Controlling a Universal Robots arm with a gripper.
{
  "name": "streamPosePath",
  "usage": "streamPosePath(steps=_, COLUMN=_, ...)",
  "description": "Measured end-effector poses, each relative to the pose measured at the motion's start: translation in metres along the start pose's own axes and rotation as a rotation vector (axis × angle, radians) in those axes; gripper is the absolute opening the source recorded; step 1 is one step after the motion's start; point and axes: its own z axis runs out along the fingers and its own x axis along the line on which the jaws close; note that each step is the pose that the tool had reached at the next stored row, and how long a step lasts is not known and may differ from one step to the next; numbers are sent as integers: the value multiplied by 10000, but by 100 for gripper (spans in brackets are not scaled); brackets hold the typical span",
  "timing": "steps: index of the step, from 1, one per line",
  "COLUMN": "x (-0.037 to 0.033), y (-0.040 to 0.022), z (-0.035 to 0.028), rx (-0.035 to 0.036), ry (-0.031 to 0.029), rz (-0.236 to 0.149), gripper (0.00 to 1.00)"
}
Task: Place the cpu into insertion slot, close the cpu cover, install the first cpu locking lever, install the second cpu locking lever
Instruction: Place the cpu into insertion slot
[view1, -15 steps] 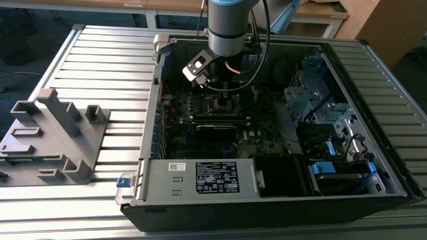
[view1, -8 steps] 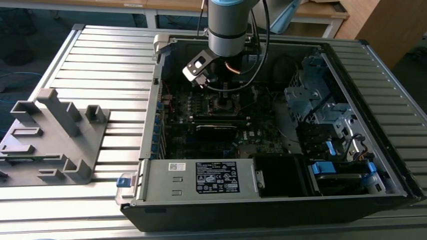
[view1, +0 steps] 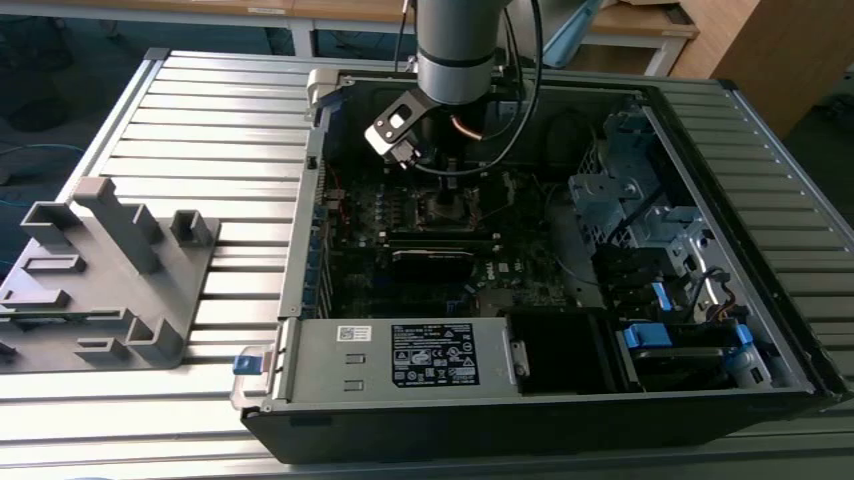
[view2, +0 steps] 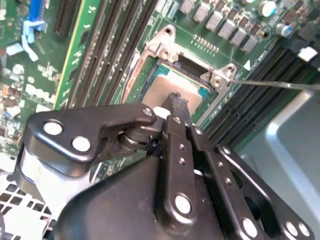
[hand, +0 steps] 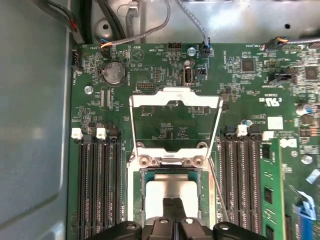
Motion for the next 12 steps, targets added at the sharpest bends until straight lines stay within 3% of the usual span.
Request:
streamPosePath(steps=5, x=0, y=5, z=-83, rx=1, ry=-2, rz=-1, gripper=11)
streamPosePath(steps=10, x=1, y=6, z=-86, rx=6, ry=1, rz=-1, gripper=11)
streamPosePath(steps=11, x=1, y=10, z=-86, rx=93, ry=-3, rz=-3, gripper=11)
streamPosePath(steps=12, x=1, y=15, z=-84, rx=260, ry=-5, rz=0, gripper=11)
